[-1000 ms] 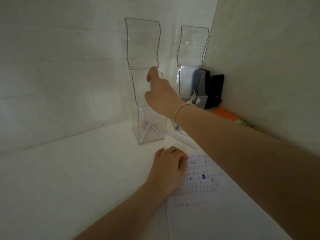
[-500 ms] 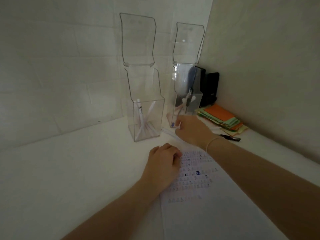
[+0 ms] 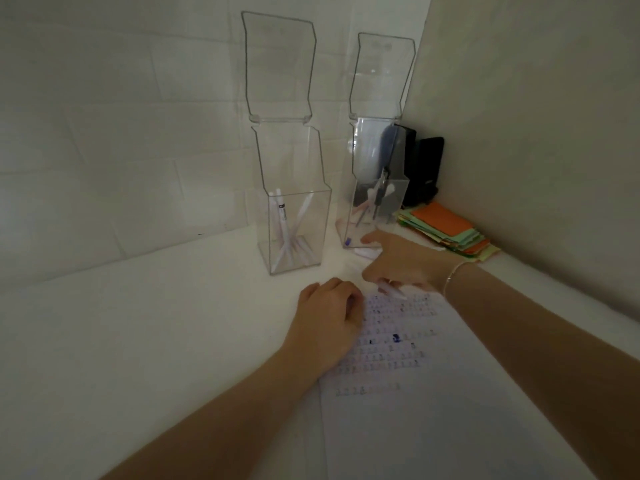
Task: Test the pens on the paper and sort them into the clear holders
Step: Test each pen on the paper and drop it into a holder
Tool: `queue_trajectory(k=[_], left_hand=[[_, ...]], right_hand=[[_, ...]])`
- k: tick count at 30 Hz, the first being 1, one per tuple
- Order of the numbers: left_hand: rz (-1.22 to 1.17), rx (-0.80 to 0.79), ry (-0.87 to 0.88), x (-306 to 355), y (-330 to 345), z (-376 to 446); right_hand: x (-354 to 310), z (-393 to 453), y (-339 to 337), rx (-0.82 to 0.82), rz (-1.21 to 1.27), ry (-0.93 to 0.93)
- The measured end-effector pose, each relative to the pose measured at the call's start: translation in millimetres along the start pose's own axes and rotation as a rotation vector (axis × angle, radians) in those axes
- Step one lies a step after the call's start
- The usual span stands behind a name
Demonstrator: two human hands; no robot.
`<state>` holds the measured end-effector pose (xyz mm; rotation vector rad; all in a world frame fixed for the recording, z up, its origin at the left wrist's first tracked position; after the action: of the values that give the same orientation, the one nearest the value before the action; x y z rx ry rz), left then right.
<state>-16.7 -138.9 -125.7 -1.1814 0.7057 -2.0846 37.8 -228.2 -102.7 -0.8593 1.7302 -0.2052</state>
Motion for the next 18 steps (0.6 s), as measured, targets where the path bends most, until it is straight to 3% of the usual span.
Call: queue_trajectory(k=[4, 9, 18], left_hand=[[-0.053, 0.077, 0.009, 10, -14, 0], [-0.092, 0.055, 0.074, 16, -15, -2], [-0.2, 0.134, 0.061, 16, -23, -2]], right_hand=[[5, -26, 10, -0.095, 0.242, 0.028], [6, -42, 29, -0.173, 0.345, -0.008], [-1, -41, 20, -0.088, 0.496, -0.104]])
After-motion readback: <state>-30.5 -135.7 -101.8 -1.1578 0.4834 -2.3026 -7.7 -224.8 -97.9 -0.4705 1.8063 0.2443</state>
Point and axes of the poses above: each hand's wrist, its own z-axis towards the middle knuckle, its own y-axis out of the palm, x = y × z, the point moved 9 cm from there along z, towards the middle knuckle, and after that the axes turned 4 degrees about z, right-handed, at the moved point
